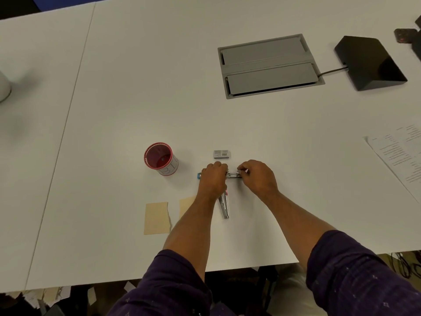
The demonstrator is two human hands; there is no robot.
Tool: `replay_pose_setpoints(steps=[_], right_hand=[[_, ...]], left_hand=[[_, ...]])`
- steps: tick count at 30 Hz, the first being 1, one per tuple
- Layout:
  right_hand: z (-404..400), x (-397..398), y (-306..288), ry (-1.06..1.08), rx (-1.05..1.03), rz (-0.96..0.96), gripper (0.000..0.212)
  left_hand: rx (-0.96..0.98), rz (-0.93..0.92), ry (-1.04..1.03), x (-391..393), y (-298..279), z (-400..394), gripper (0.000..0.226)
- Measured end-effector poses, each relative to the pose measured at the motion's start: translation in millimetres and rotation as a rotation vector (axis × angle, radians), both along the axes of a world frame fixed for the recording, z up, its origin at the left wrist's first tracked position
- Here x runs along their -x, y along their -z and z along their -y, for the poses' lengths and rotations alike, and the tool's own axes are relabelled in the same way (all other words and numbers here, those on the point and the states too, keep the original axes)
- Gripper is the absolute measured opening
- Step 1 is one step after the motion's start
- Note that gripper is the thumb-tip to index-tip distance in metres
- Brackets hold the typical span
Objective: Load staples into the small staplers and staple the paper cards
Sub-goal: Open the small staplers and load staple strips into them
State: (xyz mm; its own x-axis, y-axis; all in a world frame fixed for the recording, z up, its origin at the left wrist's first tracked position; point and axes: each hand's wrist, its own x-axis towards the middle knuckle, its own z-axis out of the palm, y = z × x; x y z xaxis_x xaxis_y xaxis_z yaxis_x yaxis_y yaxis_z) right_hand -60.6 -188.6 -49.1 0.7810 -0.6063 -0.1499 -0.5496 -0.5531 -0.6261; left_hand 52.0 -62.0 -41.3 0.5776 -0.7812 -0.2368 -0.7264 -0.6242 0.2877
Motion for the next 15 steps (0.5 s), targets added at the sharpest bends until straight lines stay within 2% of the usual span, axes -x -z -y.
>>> replay_pose_setpoints(steps=[7, 9, 12, 13, 15], right_hand=[[1.7, 0.9, -7.2, -0.06, -0.083, 0.261, 0.013], [1.0, 1.7, -10.0, -0.081, -0.116, 0.301, 0.015], [-2.3, 4.7, -14.5, -0.086, -0.183, 0.341, 0.016], [-4.1, 5.6, -16.0, -0.068, -0.219, 0.348, 0.017], [-7.4, 7.2, -19.6, -0.002, -0.332, 0.358, 0.018]], left_hand=[[0.144, 0.018, 0.011, 2.8, -10.6, -19.2, 0.029], [0.171, 0.02, 0.0, 1.5, -12.6, -25.0, 0.041], [0.173, 0.029, 0.023, -0.8, -21.4, -31.1, 0.077], [0.174, 0.041, 0.035, -0.6, -25.1, -32.5, 0.079], [0.176, 0.066, 0.045, 0.3, -33.0, -34.7, 0.071]])
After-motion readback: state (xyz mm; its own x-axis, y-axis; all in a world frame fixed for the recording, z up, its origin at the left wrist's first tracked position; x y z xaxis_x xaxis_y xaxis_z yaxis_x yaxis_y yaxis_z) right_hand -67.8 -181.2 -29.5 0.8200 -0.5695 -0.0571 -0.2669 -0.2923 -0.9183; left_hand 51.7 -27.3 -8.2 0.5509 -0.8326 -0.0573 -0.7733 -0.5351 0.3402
